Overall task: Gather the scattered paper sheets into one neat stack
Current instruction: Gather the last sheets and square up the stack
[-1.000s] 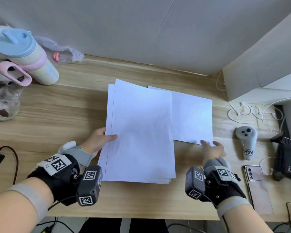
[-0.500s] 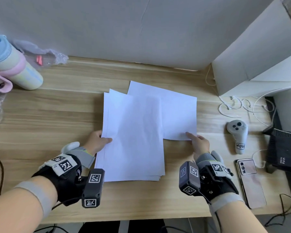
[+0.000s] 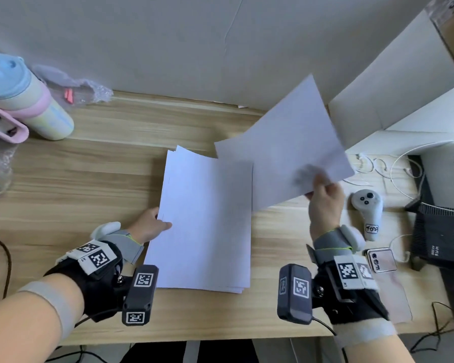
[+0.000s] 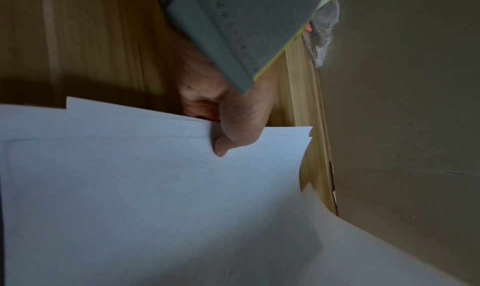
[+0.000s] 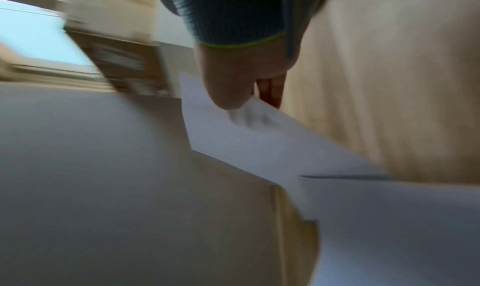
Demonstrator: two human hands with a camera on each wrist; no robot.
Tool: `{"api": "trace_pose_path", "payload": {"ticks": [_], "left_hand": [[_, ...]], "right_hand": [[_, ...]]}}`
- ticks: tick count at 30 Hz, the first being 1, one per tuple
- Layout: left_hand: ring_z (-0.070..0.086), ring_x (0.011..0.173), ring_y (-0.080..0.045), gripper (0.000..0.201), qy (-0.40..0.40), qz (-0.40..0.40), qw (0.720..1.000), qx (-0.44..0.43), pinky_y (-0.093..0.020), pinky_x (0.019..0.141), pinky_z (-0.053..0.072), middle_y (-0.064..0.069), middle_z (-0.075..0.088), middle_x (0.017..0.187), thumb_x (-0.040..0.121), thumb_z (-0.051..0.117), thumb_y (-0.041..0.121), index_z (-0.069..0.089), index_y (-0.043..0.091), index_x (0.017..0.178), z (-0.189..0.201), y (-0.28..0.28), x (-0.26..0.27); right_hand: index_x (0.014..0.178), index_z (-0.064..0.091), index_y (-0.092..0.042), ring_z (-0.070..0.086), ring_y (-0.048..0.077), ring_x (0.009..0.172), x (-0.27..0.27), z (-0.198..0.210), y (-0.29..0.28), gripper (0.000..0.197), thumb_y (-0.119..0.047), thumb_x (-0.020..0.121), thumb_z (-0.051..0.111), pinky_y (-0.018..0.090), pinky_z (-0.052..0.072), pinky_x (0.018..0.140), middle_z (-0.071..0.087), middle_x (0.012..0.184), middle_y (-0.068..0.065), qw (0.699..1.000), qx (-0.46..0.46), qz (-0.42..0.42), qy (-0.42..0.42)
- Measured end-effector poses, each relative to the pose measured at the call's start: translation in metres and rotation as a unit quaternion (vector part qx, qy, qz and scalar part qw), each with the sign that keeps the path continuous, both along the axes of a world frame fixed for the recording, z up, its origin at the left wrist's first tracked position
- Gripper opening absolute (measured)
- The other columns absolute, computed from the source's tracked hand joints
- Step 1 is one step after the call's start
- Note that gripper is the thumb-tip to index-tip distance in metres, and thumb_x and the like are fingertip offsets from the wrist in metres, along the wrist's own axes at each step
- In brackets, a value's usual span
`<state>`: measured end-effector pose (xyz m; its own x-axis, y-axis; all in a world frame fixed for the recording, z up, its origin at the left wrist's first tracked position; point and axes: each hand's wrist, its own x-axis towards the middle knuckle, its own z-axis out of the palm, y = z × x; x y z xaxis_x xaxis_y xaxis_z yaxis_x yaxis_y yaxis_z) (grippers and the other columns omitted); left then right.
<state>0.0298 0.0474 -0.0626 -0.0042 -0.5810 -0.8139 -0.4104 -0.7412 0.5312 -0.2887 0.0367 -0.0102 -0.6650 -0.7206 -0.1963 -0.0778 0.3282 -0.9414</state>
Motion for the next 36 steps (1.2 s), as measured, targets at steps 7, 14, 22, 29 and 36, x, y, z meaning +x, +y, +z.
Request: {"api": "trace_pose_path", "payload": {"ticks": [7, 14, 22, 29, 36], "left_hand": [[0.056, 0.093, -0.029, 0.037, 0.044, 0.049, 0.998, 0.015, -0.032, 0.075, 0.049, -0.025, 0.055, 0.13, 0.09, 0.051, -0.002, 0.049, -0.007, 0.127, 0.002, 0.007, 0.005], [0.056, 0.1, -0.028, 0.045, 0.09, 0.077, 0.99, 0.07, -0.041, 0.092, 0.047, -0.013, 0.061, 0.118, 0.097, 0.041, 0.032, 0.05, 0.003, 0.131, 0.012, 0.005, 0.015], [0.045, 0.131, -0.034, 0.069, 0.112, 0.084, 0.984, 0.108, -0.043, 0.107, 0.035, -0.018, 0.043, 0.145, 0.094, 0.019, 0.057, 0.025, 0.012, 0.147, 0.014, 0.006, 0.029], [0.043, 0.133, -0.031, 0.08, 0.122, 0.076, 0.983, 0.116, -0.044, 0.113, 0.032, -0.014, 0.041, 0.148, 0.085, 0.026, 0.07, 0.03, 0.018, 0.146, 0.004, 0.005, 0.032], [0.058, 0.094, -0.013, 0.028, 0.112, 0.047, 0.988, 0.095, -0.031, 0.092, 0.042, 0.004, 0.061, 0.112, 0.088, 0.059, 0.034, 0.053, 0.021, 0.112, 0.0, 0.003, 0.023]], "right_hand": [[0.074, 0.056, -0.029, 0.048, -0.002, 0.063, 0.018, 0.11, -0.009, 0.025, -0.017, 0.094, 0.047, 0.018, 0.039, 0.063, 0.057, 0.063, -0.022, 0.972, -0.195, 0.11, 0.073], [0.083, 0.069, -0.021, 0.058, 0.009, 0.075, 0.043, 0.123, -0.021, 0.024, -0.01, 0.091, 0.05, 0.021, 0.046, 0.068, 0.066, 0.078, -0.009, 0.961, -0.136, 0.218, -0.106], [0.079, 0.065, -0.014, 0.057, 0.013, 0.058, 0.059, 0.034, -0.033, 0.026, -0.001, 0.091, 0.046, 0.025, 0.046, 0.057, 0.066, 0.065, -0.002, 0.953, 0.116, 0.26, -0.107], [0.069, 0.054, -0.011, 0.049, 0.02, 0.056, 0.068, -0.044, -0.036, 0.024, -0.001, 0.088, 0.043, 0.025, 0.037, 0.052, 0.054, 0.066, 0.007, 0.946, 0.239, 0.214, -0.047], [0.097, 0.058, -0.011, 0.05, 0.023, 0.073, 0.08, -0.074, -0.03, 0.015, -0.013, 0.088, 0.046, 0.029, 0.04, 0.066, 0.056, 0.084, 0.006, 0.947, 0.278, 0.162, -0.012]]}}
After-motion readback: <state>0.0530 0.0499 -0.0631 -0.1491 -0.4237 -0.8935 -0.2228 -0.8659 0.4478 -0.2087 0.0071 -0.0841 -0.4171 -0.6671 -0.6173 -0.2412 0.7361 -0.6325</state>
